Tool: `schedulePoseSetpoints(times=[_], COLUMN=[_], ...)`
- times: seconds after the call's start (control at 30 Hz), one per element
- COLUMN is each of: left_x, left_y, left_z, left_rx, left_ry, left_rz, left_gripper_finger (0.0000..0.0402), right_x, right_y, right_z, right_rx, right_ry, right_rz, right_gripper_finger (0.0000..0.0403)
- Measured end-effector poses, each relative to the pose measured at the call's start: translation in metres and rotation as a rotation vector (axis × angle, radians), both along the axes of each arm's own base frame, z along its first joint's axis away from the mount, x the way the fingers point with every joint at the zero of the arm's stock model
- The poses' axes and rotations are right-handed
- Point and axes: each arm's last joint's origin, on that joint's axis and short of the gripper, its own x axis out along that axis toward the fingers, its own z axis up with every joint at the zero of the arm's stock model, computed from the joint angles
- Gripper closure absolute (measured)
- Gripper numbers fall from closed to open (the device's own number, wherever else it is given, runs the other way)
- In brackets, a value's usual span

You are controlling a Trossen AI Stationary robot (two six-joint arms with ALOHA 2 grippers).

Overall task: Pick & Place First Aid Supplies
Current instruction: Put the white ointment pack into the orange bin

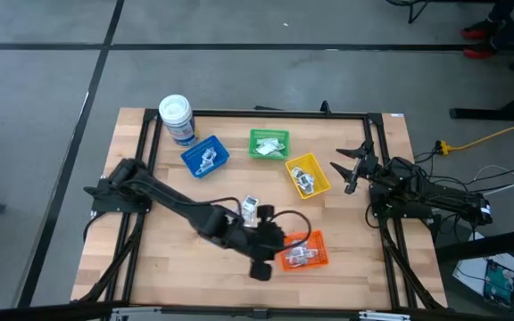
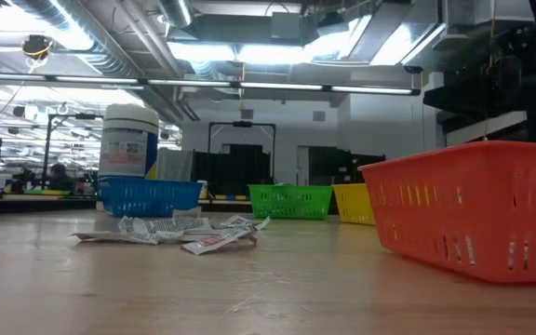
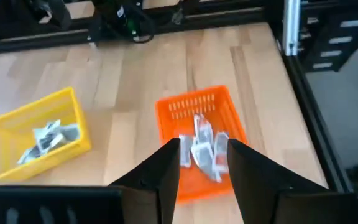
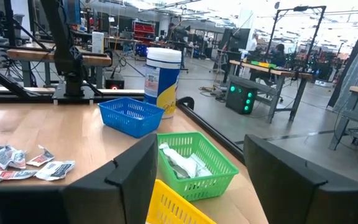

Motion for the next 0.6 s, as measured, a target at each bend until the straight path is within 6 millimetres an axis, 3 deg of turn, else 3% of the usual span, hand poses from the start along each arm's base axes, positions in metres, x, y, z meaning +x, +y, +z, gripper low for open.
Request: schedulePoseSetpoints(times=[0.17, 0.3, 0.43, 0.6], left_x=[-0.045, -0.080, -0.103, -0.123], left_y=[-0.013, -0.023, -0.025, -0.012], left_z=[0.015, 0.009, -0.009, -0.041], left_rx=[0.095, 0.211, 0.142, 0.028], left_ry=[0.129, 0.163, 0.121, 0.241], left_rz=[0.051, 0.211, 0.300, 0.298], left_gripper_finger=[0.0291, 0.0304, 0.0309, 0.0307], right_x=[0.000, 0.000, 0.000, 0.000], right_y=[0.000, 0.000, 0.000, 0.000], right_z=[0.000, 0.000, 0.000, 0.000], right_rx=[0.000, -0.001, 0.000, 0.000], right_ry=[0.001, 0.001, 0.003, 0.003], right_rz=[0.008, 0.018, 0.018, 0.018], right_gripper_finger=[0.0166, 0.0166, 0.0166, 0.0166])
